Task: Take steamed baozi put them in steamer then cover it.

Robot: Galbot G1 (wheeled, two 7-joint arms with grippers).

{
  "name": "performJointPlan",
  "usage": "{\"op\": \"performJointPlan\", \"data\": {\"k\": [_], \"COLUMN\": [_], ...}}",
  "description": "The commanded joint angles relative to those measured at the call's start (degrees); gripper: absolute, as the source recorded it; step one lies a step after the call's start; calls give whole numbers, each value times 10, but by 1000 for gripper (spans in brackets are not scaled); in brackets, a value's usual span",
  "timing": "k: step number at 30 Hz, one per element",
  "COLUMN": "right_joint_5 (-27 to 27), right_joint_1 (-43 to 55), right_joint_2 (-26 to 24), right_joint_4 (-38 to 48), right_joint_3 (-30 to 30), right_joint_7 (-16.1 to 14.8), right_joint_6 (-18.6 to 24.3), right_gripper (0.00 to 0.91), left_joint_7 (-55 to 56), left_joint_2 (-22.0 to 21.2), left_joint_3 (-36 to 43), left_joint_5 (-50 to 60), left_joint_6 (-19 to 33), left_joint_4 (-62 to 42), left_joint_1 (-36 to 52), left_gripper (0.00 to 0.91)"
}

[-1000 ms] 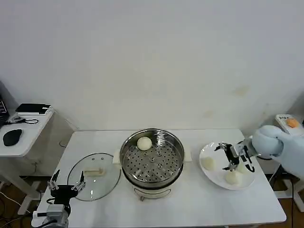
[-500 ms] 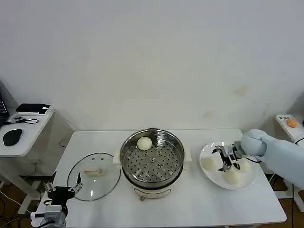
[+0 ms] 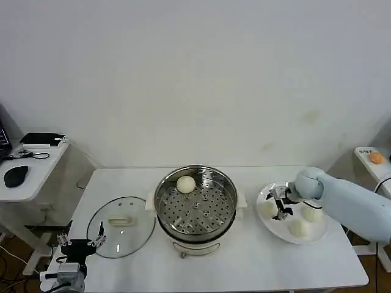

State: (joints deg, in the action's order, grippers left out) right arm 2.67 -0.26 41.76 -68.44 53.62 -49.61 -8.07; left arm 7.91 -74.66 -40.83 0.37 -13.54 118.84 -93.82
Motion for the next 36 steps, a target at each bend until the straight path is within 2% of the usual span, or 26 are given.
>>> {"op": "performJointPlan", "data": {"k": [1, 4, 9, 14, 19, 23, 27, 30, 35, 36], "right_joint_5": [4, 4, -7, -24, -63, -105, -144, -189, -257, -289], "right_joint_1": [-4, -3, 10, 61, 167, 281, 371, 432, 469, 469], "right_joint_2": [22, 21, 7, -29, -82, -95, -79, -46, 26, 46], "right_joint_4": [24, 25, 9, -22, -84, -117, -150, -189, -236, -243], "right_joint_3": [-3, -3, -5, 13, 72, 125, 176, 209, 233, 238], "right_joint_7": [-3, -9, -12, -16, -16, -15, -13, -3, 29, 41], "right_joint_6": [-3, -3, -4, -7, -13, -17, -28, -40, -81, -96], "right_gripper": [595, 464, 474, 484, 494, 494, 494, 494, 504, 504], "left_joint_7": [0, 0, 0, 1, 1, 0, 0, 0, 0, 0], "left_joint_2": [0, -1, -1, -1, -4, -3, -2, -1, 5, 5], "left_joint_3": [0, 0, 0, -2, 2, 5, 6, 8, 13, 12], "left_joint_5": [0, 0, 0, 0, 1, 2, 2, 3, 10, 10], "left_joint_6": [0, 0, 0, -1, -1, -1, -2, -2, -4, -4], "left_joint_4": [0, 0, 4, 7, 11, 12, 12, 11, 9, 10], "left_joint_1": [0, -1, -3, -4, -5, -5, -3, -1, 3, 4], "left_gripper": [907, 907, 907, 907, 907, 907, 907, 907, 907, 907]}}
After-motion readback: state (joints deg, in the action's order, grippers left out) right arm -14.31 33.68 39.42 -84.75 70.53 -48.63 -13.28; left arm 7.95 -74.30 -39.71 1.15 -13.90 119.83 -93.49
